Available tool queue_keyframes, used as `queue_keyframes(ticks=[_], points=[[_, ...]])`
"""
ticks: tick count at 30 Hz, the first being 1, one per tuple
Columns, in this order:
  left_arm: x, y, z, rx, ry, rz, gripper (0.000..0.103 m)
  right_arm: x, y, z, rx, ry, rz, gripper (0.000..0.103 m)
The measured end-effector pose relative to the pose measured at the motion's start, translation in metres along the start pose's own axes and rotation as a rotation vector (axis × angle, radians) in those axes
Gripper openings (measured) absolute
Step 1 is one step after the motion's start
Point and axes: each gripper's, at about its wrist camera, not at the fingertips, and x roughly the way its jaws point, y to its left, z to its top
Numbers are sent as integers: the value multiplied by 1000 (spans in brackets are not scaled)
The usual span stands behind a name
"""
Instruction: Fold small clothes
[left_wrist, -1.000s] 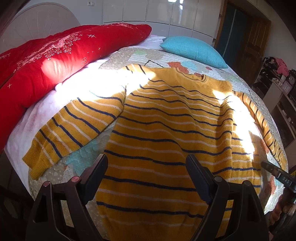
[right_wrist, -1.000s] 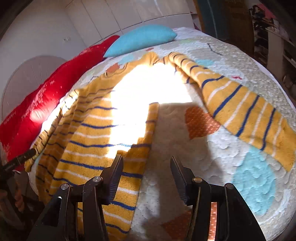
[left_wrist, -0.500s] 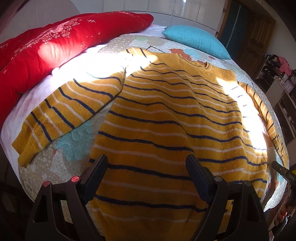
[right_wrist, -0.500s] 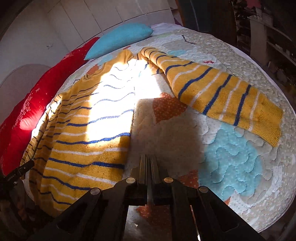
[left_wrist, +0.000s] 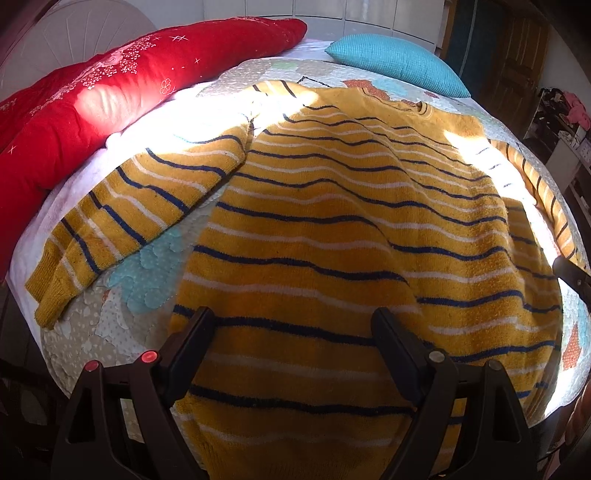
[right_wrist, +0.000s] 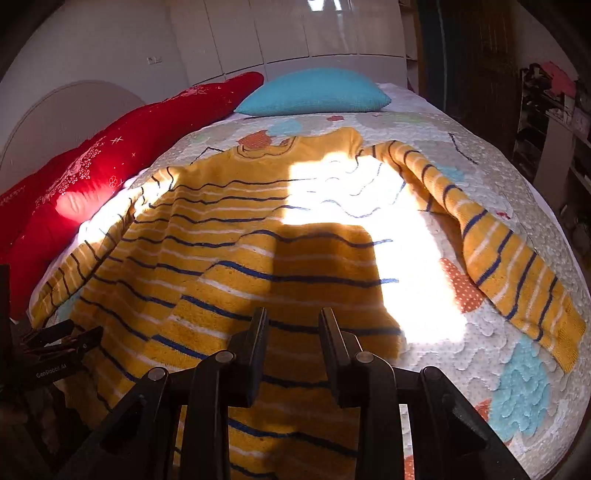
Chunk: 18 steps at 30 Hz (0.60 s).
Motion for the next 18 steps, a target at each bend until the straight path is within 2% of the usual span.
queue_keyframes(ticks=[7, 14, 18], points=[[3, -5, -3, 30, -6, 28, 92, 49, 29, -3, -65, 73, -26, 37], [8, -5, -2, 25, -3, 20, 97, 56, 27, -16, -93, 25, -46, 45], [9, -5, -3, 28, -5, 24, 99, 62, 27, -26, -91, -33, -54, 51]])
